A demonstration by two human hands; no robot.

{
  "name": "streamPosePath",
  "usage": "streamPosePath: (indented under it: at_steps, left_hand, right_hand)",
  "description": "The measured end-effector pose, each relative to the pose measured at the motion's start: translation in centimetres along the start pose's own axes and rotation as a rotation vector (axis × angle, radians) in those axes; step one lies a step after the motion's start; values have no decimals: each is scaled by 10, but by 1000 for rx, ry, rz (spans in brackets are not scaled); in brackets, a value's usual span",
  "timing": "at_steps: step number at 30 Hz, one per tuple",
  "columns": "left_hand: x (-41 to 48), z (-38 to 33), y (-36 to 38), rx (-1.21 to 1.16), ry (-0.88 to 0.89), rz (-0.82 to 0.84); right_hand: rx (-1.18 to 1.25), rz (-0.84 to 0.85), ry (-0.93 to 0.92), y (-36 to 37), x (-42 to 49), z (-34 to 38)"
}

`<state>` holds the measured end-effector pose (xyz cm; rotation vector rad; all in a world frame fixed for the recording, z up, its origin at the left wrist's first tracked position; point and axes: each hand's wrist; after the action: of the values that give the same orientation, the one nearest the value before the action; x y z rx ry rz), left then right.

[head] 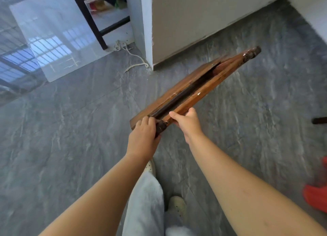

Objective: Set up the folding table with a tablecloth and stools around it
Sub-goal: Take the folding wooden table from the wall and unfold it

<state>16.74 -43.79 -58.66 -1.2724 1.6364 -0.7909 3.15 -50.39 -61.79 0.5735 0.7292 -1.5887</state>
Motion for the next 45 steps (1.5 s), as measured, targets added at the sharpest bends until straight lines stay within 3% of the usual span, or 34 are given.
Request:
streamPosePath:
  at_steps: [15, 27, 40, 45]
  left_hand:
    - [-290, -12, 89, -153, -259, -152]
    - [-505, -29, 152, -374, -537, -174]
    - [-592, -112, 207, -562, -952, -233]
    - [-594, -130, 212, -637, -1025, -243]
  right_hand:
    - [-329, 188, 28, -17, -185, -187]
    - [-639, 287, 64, -15, -328, -323]
    - [-1147, 615, -100, -47, -400, -369]
    - [-1211, 720, -143, -51, -408, -370]
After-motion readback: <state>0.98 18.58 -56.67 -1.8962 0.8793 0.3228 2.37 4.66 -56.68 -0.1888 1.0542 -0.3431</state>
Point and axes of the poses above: each hand's wrist, its own x-axis towards the middle knuckle, its own y-axis out of the palm, z = x × y, and after that the axes turned 5 degrees about y, right-handed
